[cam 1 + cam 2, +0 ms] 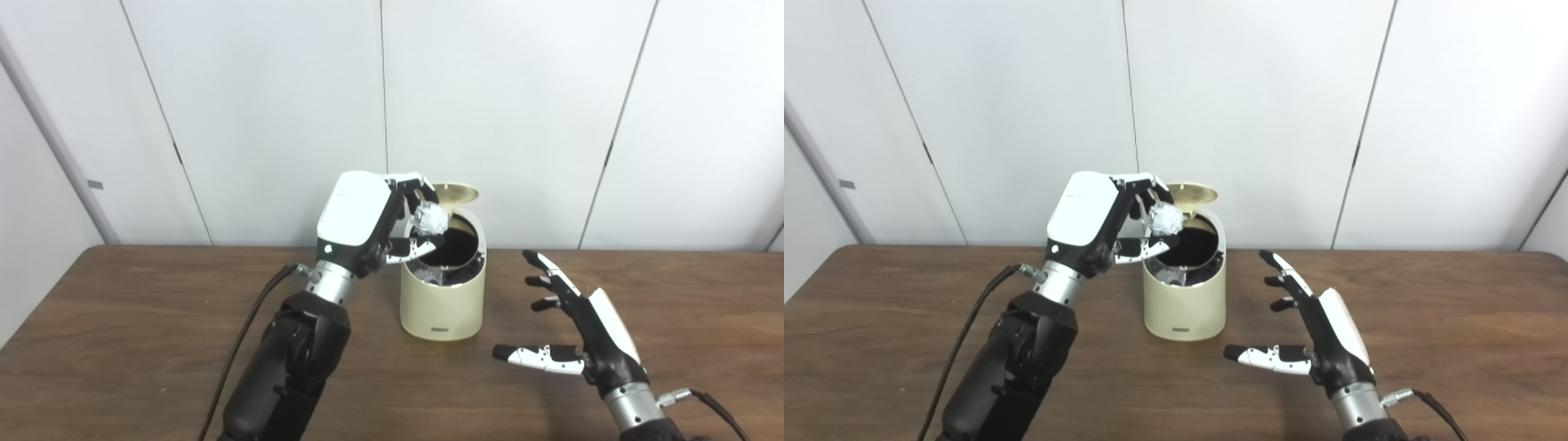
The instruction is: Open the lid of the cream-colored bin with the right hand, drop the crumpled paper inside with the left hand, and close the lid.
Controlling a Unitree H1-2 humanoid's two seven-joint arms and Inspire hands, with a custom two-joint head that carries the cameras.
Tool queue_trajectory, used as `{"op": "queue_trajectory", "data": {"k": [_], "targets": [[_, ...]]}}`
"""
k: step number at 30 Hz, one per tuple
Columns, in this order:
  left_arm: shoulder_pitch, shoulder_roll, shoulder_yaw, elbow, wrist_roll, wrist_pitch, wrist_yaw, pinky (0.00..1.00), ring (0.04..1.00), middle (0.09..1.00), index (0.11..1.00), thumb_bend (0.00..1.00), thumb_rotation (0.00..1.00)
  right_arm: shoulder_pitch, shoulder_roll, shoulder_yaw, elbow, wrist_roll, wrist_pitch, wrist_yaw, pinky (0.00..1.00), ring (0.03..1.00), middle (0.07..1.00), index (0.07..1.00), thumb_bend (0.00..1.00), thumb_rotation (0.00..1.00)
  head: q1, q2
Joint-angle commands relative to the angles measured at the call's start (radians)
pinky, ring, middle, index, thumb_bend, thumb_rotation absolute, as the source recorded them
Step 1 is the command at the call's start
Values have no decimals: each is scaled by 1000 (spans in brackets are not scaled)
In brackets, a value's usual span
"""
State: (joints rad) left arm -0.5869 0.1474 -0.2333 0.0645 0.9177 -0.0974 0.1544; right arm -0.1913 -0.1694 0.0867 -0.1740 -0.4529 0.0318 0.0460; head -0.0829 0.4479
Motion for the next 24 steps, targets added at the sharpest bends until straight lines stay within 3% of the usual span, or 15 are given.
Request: {"op": "queue_trajectory", "data": {"k": [1, 11, 24], "targets": [[-67, -1, -2, 1, -6, -11, 36, 348, 365, 453, 533, 497, 0, -23, 2, -5, -36, 12, -21, -15, 650, 831, 922, 913, 785, 319, -1, 0], [-91, 15, -54, 92, 93, 10, 116, 353, 371, 463, 526, 500, 0, -14, -8, 2, -45, -19, -25, -20, 683, 828, 923, 919, 773, 328, 2, 4], [-105, 25, -88, 188, 106, 11, 174, 355, 373, 459, 530, 499, 0, 0, -3, -1, -65, -9, -10, -13, 689, 831, 927, 916, 765, 307, -1, 12]]}}
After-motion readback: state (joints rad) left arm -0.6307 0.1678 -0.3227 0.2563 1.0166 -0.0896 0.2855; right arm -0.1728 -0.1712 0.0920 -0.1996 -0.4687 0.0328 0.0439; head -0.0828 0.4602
